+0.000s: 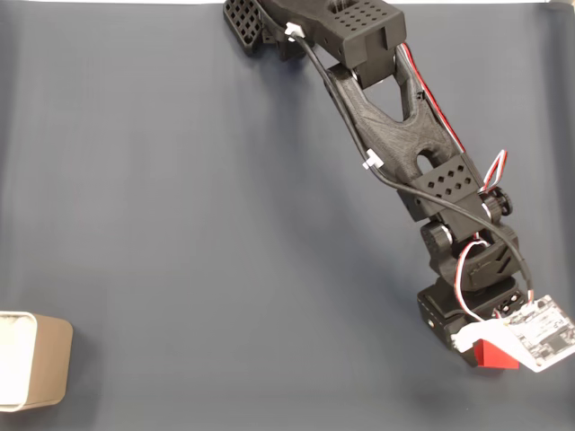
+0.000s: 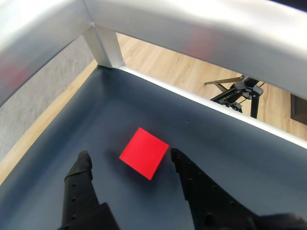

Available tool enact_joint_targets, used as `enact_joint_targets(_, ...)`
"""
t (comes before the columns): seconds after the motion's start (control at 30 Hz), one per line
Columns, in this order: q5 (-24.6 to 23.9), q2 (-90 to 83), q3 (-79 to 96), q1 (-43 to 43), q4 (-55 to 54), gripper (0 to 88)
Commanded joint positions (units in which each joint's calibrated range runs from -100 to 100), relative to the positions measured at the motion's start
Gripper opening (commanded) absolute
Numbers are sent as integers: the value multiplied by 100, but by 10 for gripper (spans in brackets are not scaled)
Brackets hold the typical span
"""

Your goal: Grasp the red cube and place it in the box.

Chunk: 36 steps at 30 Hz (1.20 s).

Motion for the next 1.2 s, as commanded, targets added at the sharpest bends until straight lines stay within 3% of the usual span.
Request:
enact_joint_targets(0.0,-44,-110,-369,-120,-92,384)
enact_joint_targets(1.17,-98,210,-634,-255,-124,377)
